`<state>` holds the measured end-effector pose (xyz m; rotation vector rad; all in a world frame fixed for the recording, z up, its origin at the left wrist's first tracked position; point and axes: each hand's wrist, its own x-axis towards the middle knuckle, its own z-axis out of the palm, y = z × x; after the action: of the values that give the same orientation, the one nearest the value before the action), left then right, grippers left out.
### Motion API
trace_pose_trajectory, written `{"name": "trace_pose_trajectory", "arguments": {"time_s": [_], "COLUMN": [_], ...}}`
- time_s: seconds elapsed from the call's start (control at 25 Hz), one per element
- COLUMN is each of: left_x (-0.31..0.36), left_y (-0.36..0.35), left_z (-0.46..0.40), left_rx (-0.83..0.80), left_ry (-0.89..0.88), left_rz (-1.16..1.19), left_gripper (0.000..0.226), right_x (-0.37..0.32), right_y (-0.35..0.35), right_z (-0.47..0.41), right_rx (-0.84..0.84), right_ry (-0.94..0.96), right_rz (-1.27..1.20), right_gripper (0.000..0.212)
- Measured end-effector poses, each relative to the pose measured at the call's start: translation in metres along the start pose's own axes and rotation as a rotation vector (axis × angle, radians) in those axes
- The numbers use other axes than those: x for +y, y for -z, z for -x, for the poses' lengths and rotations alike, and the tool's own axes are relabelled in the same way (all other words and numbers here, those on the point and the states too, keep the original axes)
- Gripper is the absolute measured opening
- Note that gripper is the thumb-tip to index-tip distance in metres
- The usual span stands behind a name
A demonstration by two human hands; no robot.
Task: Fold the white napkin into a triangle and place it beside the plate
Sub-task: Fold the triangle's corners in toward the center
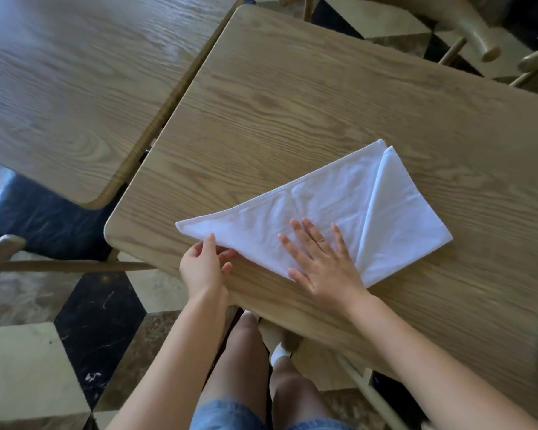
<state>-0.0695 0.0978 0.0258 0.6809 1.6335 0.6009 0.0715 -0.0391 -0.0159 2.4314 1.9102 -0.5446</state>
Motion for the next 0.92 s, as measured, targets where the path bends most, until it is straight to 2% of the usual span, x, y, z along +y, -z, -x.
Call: {"name": "trace_pose_trajectory", "arguments": {"time_s": [0.12,0.2,0.32,0.48,0.6,0.68,0.76,0.84,0.92], "left_x": [0.011,0.021,0.036,0.049,0.052,0.047,0.037,0.024,0.012], "left_y": [-0.001,-0.006,-0.026,-0.052,-0.071,-0.084,-0.095,-0.103,-0.113], "left_z": [-0.002,0.006,0.03,0.063,0.071,0.069,0.061,0.046,0.031], "left_rx": [0.023,-0.038,-0.242,-0.514,-0.647,-0.716,-0.705,-0.614,-0.591], "left_ry": [-0.125,-0.238,-0.342,-0.423,-0.387,-0.417,-0.59,-0.931,-1.236], "left_rz": [-0.063,-0.065,-0.053,-0.047,-0.097,-0.145,-0.285,-0.552,-0.806], "left_gripper": [0.024,0.032,0.034,0.03,0.038,0.038,0.04,0.04,0.043], "right_x": [-0.007,-0.017,-0.027,-0.027,-0.011,0.016,0.052,0.086,0.111], "right_y": [0.008,0.026,0.064,0.096,0.1,0.101,0.099,0.094,0.088], "right_z": [0.0,-0.008,-0.03,-0.041,-0.037,-0.039,-0.046,-0.054,-0.064], "right_rx": [0.063,0.237,0.506,0.642,0.751,0.784,0.772,0.674,0.578], "right_ry": [-0.037,-0.058,-0.051,-0.101,-0.241,-0.419,-0.618,-0.736,-0.774], "right_rz": [-0.136,-0.33,-0.584,-0.771,-0.865,-0.992,-1.092,-1.076,-0.971], "right_gripper": [0.057,0.051,0.044,0.031,0.012,0.003,0.008,0.015,0.018]}}
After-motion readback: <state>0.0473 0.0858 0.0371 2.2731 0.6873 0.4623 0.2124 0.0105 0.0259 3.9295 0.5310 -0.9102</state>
